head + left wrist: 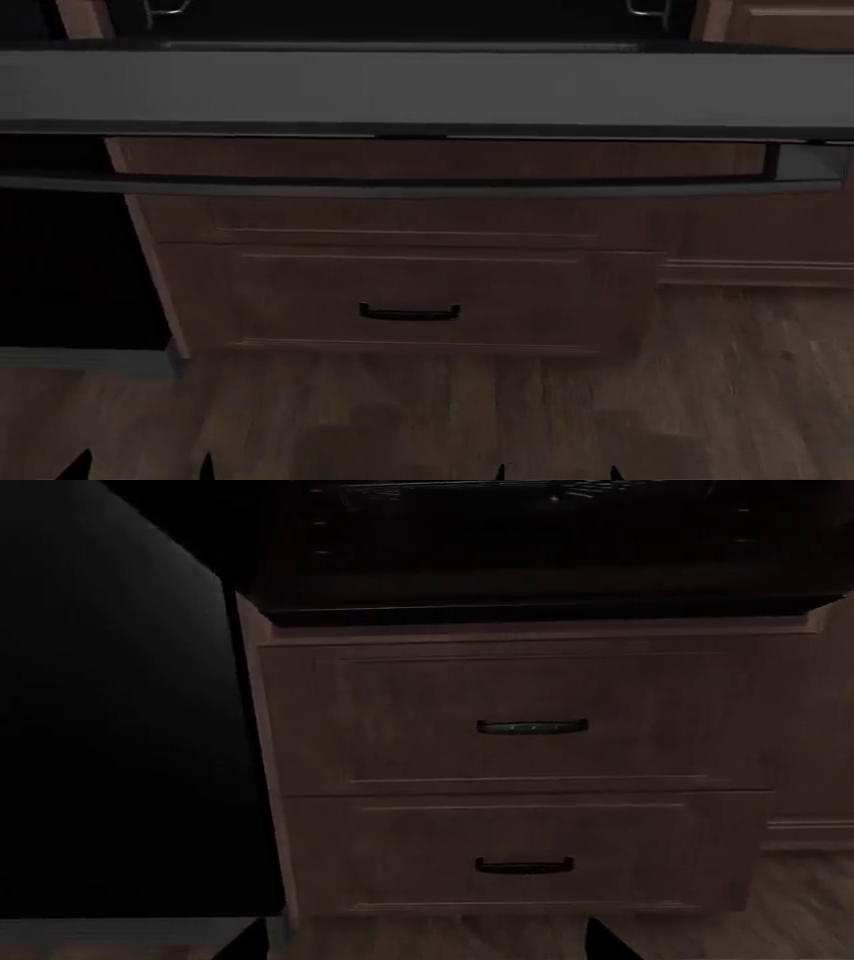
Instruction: Close the oven door
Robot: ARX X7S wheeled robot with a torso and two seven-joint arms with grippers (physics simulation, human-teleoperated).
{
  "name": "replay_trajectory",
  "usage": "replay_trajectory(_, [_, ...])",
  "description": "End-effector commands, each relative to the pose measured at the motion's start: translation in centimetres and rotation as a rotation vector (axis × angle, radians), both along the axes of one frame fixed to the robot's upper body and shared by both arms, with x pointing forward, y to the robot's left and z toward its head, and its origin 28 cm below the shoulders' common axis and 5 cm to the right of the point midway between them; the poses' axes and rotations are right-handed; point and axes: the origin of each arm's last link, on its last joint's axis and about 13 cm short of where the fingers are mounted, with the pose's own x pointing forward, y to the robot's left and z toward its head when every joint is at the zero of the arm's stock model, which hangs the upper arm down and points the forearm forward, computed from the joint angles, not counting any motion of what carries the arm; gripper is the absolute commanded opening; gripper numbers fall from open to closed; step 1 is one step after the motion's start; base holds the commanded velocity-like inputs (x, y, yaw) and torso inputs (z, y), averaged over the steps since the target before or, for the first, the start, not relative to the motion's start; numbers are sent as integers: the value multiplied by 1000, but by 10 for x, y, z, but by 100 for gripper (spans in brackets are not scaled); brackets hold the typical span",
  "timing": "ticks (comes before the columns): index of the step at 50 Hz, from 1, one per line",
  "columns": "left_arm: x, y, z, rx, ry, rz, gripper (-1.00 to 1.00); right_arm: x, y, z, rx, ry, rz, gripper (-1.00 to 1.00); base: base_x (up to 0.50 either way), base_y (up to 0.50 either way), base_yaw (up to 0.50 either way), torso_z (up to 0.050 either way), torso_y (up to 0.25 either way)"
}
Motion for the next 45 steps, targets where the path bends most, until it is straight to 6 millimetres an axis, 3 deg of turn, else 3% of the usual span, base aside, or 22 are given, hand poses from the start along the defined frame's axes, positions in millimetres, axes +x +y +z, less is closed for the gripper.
replay_trajectory(1, [0, 0, 0, -3, -2, 1, 100, 0, 0, 0, 0, 0, 1, 100, 0, 477, 0, 0, 0])
replay_trajectory(11, [1, -1, -1, 27, 13, 7, 100, -1, 0, 1, 14, -2, -1, 100, 0, 268, 0, -2, 0])
replay_trajectory(35, [1, 0, -1, 18, 13, 0, 100, 0, -1, 1, 15, 7, -10, 100, 0, 0, 0, -50, -5])
replay_trajectory(45, [1, 0, 0, 3, 18, 2, 100, 1, -1, 0, 12, -1, -13, 100, 96, 0, 0, 0, 0])
